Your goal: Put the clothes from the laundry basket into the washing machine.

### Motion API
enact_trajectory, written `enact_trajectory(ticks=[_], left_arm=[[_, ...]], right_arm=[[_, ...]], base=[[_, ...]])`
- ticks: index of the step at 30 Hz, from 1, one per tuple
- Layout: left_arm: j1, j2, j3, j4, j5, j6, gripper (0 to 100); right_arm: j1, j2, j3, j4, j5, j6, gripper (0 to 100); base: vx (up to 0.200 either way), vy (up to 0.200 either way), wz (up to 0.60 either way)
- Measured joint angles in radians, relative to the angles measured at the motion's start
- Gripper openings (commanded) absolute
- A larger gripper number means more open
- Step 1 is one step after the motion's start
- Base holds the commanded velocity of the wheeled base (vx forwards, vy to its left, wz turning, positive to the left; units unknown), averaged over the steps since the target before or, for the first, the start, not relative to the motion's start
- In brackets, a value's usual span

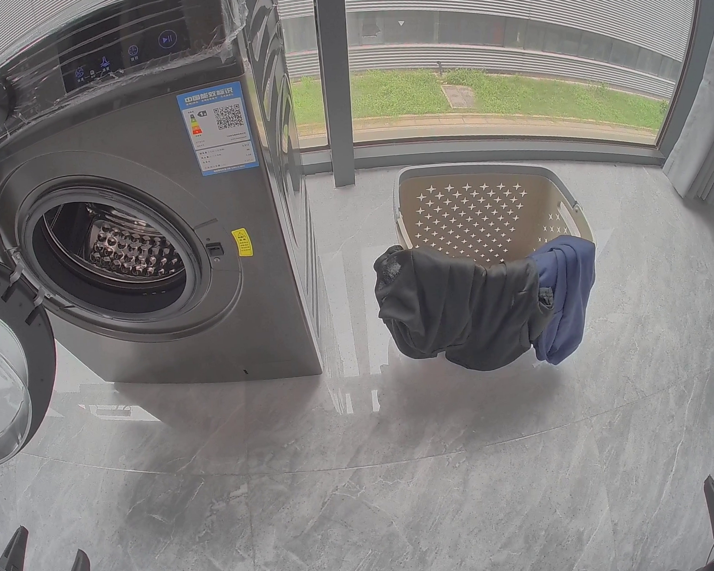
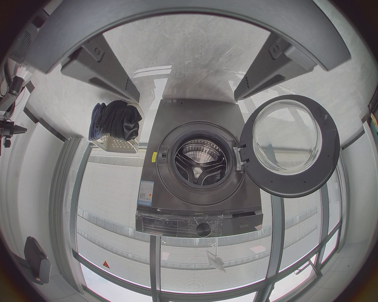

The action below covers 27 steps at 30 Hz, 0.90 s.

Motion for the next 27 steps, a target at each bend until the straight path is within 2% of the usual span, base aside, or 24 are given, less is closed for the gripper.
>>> enact_trajectory(ticks=[13, 22, 27], left_arm=[[0.0, 0.0, 0.0, 0.0, 0.0, 0.0, 100], [0.0, 0.0, 0.0, 0.0, 0.0, 0.0, 100], [-0.001, 0.0, 0.0, 0.0, 0.0, 0.0, 100]], right_arm=[[0.0, 0.0, 0.0, 0.001, 0.0, 0.0, 100], [0.0, 0.0, 0.0, 0.0, 0.0, 0.0, 100], [-0.001, 0.0, 0.0, 0.0, 0.0, 0.0, 100]], base=[[0.0, -0.2, 0.0], [0.0, 0.0, 0.0], [0.2, 0.0, 0.0]])
